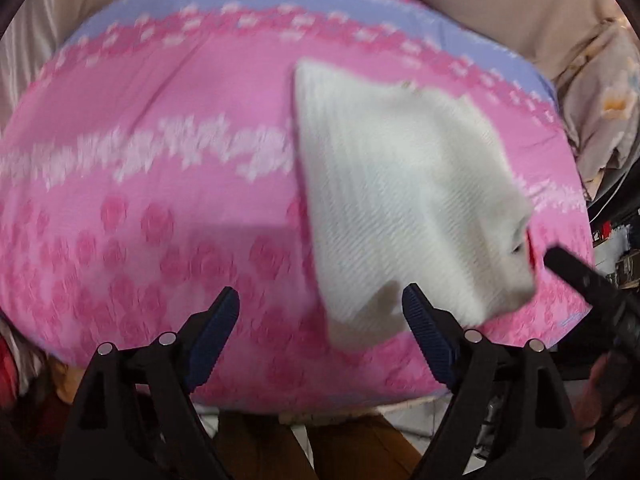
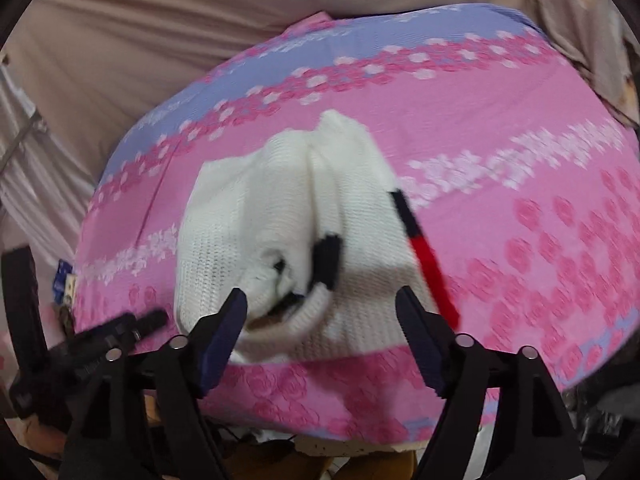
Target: Fold small clothes
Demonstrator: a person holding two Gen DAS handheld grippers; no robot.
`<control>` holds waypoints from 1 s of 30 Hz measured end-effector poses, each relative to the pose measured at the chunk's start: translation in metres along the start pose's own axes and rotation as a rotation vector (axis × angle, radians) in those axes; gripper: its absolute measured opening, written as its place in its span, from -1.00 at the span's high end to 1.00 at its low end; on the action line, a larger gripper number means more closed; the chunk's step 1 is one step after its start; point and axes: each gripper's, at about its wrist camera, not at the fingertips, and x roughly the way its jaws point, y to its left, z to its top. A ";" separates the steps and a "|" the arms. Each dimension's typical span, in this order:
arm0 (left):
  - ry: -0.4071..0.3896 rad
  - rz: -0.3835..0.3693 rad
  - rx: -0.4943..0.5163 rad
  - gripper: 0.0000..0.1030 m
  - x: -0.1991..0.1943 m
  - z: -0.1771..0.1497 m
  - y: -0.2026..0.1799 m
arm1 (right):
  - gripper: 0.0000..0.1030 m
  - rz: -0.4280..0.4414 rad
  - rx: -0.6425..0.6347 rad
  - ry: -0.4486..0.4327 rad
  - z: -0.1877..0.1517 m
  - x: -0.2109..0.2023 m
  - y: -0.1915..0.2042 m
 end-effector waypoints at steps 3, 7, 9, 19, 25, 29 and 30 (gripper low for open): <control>0.042 -0.028 -0.038 -0.57 0.011 -0.008 0.007 | -0.48 -0.057 0.001 0.091 0.008 0.032 0.010; 0.038 0.015 -0.019 -0.57 0.022 -0.008 0.009 | -0.39 0.044 0.079 0.163 0.012 0.059 0.017; 0.031 0.024 -0.005 -0.58 0.027 -0.010 0.006 | 0.44 0.073 0.061 0.155 0.015 0.060 0.020; -0.026 -0.014 0.008 -0.55 0.005 -0.002 -0.010 | 0.70 0.060 0.104 -0.042 0.024 -0.004 -0.038; -0.038 -0.013 -0.021 -0.55 -0.004 0.003 -0.010 | 0.47 0.110 0.276 -0.006 0.002 0.008 -0.075; -0.061 -0.049 -0.047 -0.56 -0.011 0.013 -0.013 | -0.15 0.177 0.303 -0.103 0.010 -0.029 -0.077; -0.063 -0.053 -0.045 -0.57 -0.011 0.015 -0.016 | -0.25 0.194 0.308 -0.114 0.012 -0.031 -0.076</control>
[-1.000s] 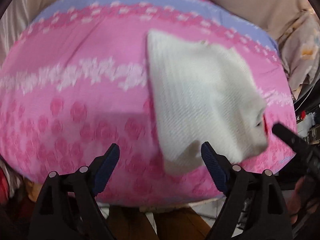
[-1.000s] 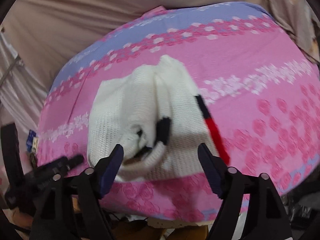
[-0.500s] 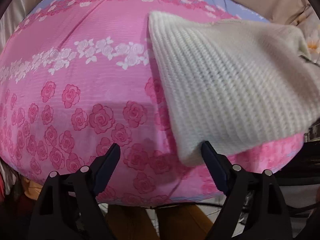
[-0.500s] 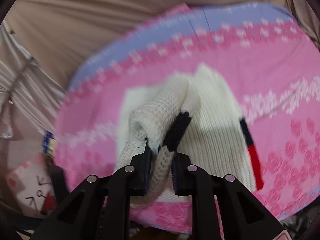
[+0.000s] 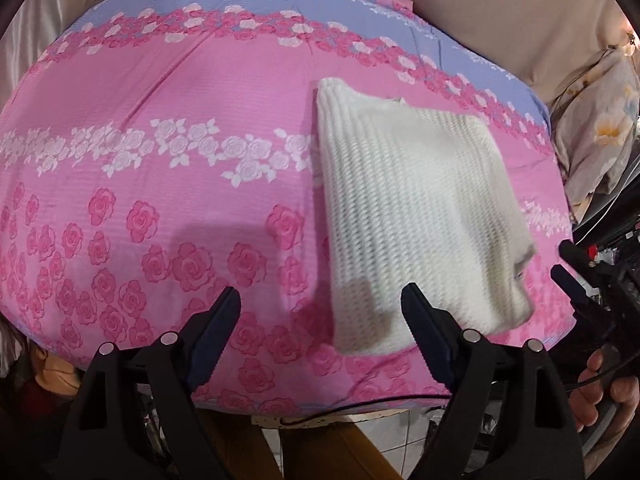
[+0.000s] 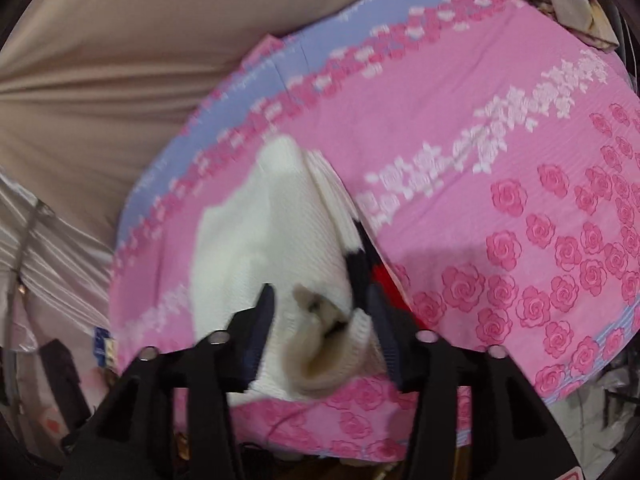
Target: Fold small clothes
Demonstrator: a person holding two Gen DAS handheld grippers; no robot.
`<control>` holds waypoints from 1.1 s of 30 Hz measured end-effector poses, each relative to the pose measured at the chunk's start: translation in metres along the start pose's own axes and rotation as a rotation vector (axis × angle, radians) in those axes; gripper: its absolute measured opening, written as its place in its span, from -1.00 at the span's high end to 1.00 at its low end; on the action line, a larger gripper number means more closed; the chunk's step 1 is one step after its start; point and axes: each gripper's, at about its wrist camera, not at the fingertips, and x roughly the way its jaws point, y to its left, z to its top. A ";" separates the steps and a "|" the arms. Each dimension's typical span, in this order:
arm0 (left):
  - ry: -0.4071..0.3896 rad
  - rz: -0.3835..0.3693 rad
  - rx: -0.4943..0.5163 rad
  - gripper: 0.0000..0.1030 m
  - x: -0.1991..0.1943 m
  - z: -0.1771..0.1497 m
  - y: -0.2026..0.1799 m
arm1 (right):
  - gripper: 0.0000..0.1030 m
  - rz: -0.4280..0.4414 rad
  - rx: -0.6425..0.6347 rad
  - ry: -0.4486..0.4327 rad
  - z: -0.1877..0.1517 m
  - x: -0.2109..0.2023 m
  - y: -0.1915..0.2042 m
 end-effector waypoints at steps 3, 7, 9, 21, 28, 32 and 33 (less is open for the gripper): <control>0.026 0.016 0.018 -0.58 0.011 0.003 -0.013 | -0.44 -0.023 -0.021 0.055 0.001 0.015 0.001; 0.078 0.076 0.078 -0.58 0.035 -0.004 -0.031 | -0.28 -0.184 -0.114 0.127 -0.007 0.061 0.005; 0.094 0.108 0.099 -0.58 0.042 -0.008 -0.035 | 0.34 -0.209 -0.165 0.106 -0.003 0.062 0.015; 0.143 0.142 0.116 -0.63 0.061 -0.022 -0.036 | 0.43 -0.176 -0.165 0.119 0.002 0.052 -0.020; 0.113 0.141 0.103 -0.63 0.047 -0.018 -0.037 | -0.28 -0.183 -0.275 0.100 -0.023 0.028 0.015; 0.088 0.145 0.118 -0.63 0.040 -0.014 -0.035 | 0.23 -0.279 -0.277 0.204 -0.043 0.065 0.011; 0.088 0.147 0.119 -0.63 0.039 -0.014 -0.035 | 0.60 -0.266 -0.262 0.215 -0.044 0.067 0.012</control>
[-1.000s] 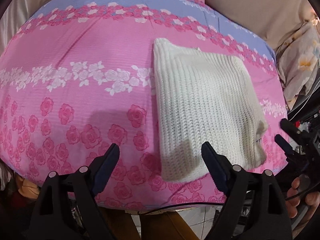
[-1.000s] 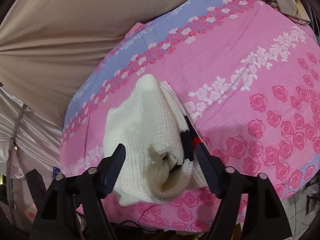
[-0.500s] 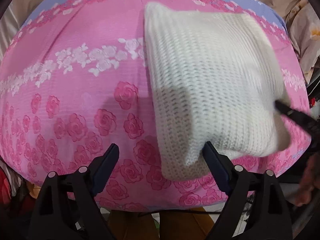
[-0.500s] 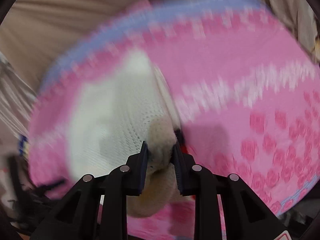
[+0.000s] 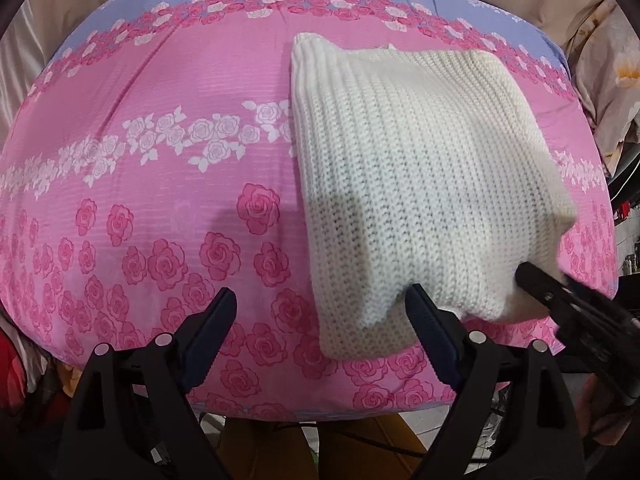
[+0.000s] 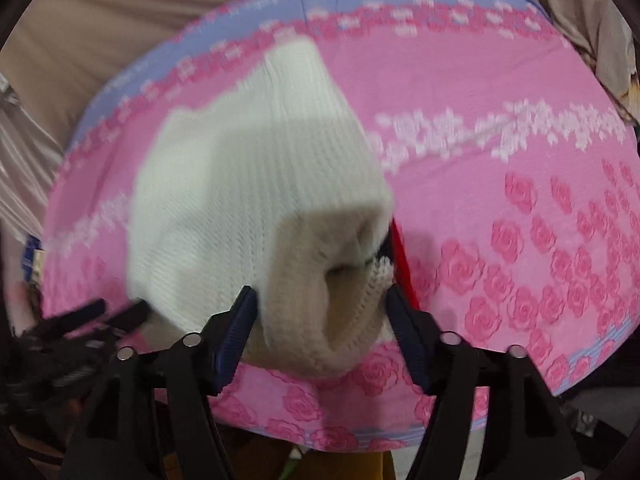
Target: Fold small clothes
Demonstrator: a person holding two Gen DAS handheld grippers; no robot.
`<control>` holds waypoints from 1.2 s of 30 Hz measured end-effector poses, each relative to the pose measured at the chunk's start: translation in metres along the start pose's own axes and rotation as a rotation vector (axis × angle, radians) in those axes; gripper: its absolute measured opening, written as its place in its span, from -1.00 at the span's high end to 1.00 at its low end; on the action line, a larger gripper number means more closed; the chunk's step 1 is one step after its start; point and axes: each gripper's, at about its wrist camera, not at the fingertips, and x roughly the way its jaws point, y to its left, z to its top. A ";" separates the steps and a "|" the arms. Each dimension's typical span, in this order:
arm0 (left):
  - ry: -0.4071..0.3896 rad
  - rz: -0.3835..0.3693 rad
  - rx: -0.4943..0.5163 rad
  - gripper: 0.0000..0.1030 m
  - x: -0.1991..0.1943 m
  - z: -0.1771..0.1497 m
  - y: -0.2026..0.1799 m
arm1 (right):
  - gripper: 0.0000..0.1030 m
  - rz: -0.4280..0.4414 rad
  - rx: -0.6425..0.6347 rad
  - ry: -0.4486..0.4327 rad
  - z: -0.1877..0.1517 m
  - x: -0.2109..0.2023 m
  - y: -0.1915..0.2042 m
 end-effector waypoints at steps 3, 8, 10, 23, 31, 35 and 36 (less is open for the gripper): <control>-0.007 -0.006 -0.008 -0.63 -0.005 0.003 0.007 | 0.78 0.139 -0.017 -0.155 0.004 -0.047 0.012; -0.006 0.001 -0.017 -0.63 -0.003 0.001 0.004 | 0.80 0.083 -0.070 -0.108 -0.006 -0.032 -0.003; 0.015 -0.005 -0.030 -0.63 0.000 0.001 0.005 | 0.79 0.020 0.005 0.023 -0.018 0.011 -0.029; -0.031 -0.034 -0.138 -0.64 -0.005 0.002 0.016 | -0.32 -0.007 -0.025 -0.140 0.039 -0.028 -0.011; -0.121 -0.049 -0.246 -0.66 -0.026 0.006 0.036 | 0.62 0.224 -0.155 -0.301 0.073 -0.082 0.020; -0.123 -0.068 -0.278 -0.67 -0.026 0.005 0.037 | 0.61 0.024 -0.152 -0.126 0.077 -0.009 -0.021; -0.115 -0.070 -0.278 -0.67 -0.024 0.005 0.035 | 0.61 0.006 -0.115 -0.037 0.072 0.018 -0.037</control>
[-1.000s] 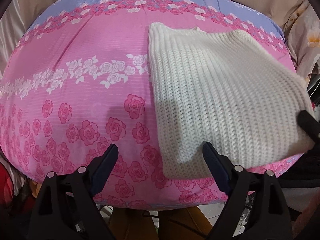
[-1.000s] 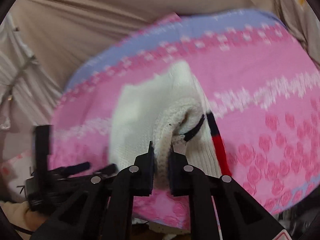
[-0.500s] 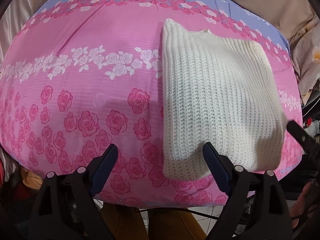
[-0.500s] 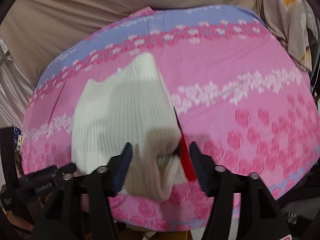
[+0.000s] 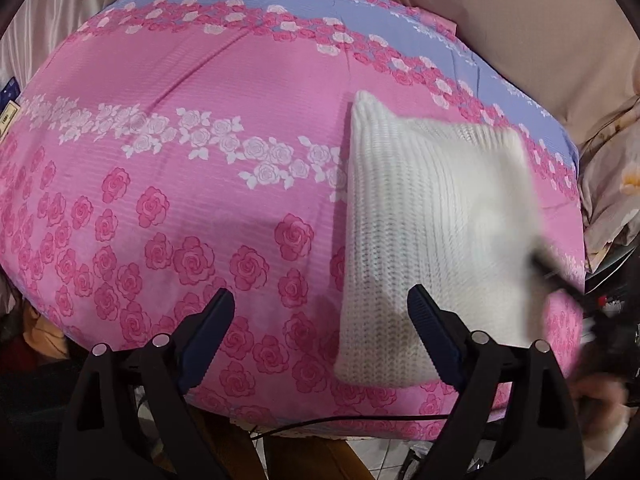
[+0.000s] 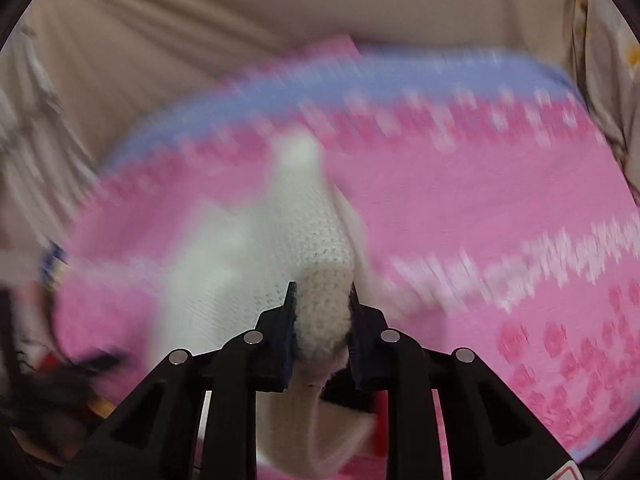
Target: Fold small clothes
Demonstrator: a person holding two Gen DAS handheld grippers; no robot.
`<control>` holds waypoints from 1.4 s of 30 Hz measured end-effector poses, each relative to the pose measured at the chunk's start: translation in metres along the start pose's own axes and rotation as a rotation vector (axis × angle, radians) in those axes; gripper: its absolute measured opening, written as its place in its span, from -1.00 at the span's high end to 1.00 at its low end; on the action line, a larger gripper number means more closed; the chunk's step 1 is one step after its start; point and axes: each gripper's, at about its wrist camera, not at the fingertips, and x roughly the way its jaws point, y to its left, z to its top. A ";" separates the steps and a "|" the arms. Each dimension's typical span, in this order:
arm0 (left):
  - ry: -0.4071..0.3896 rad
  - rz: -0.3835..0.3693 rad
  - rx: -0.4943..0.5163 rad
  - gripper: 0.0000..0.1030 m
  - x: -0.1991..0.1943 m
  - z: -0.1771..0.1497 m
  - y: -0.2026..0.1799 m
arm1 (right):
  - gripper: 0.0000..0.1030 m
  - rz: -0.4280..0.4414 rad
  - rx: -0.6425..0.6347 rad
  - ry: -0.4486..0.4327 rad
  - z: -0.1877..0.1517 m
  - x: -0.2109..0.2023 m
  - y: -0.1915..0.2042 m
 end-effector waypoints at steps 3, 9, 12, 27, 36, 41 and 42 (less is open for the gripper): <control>0.022 -0.001 0.027 -0.67 0.004 -0.002 -0.007 | 0.51 0.095 0.090 -0.065 -0.004 -0.021 -0.009; 0.069 0.005 0.078 -0.67 0.018 -0.012 -0.029 | 0.19 0.117 0.059 -0.097 -0.035 -0.070 0.011; 0.063 0.008 0.126 -0.67 0.020 -0.014 -0.041 | 0.14 0.088 0.018 0.002 -0.068 -0.047 0.021; 0.076 0.052 0.193 -0.67 0.025 -0.024 -0.054 | 0.70 0.030 0.054 0.049 -0.091 -0.031 0.010; 0.098 0.050 0.141 -0.67 0.034 -0.024 -0.051 | -0.28 -0.003 0.055 -0.075 -0.056 -0.063 -0.006; 0.112 -0.003 0.101 -0.79 0.042 -0.014 -0.049 | -0.38 0.053 0.096 -0.010 -0.035 -0.028 -0.012; 0.117 -0.038 0.078 -0.80 0.045 -0.011 -0.046 | -0.41 0.073 0.106 0.002 -0.034 -0.019 -0.011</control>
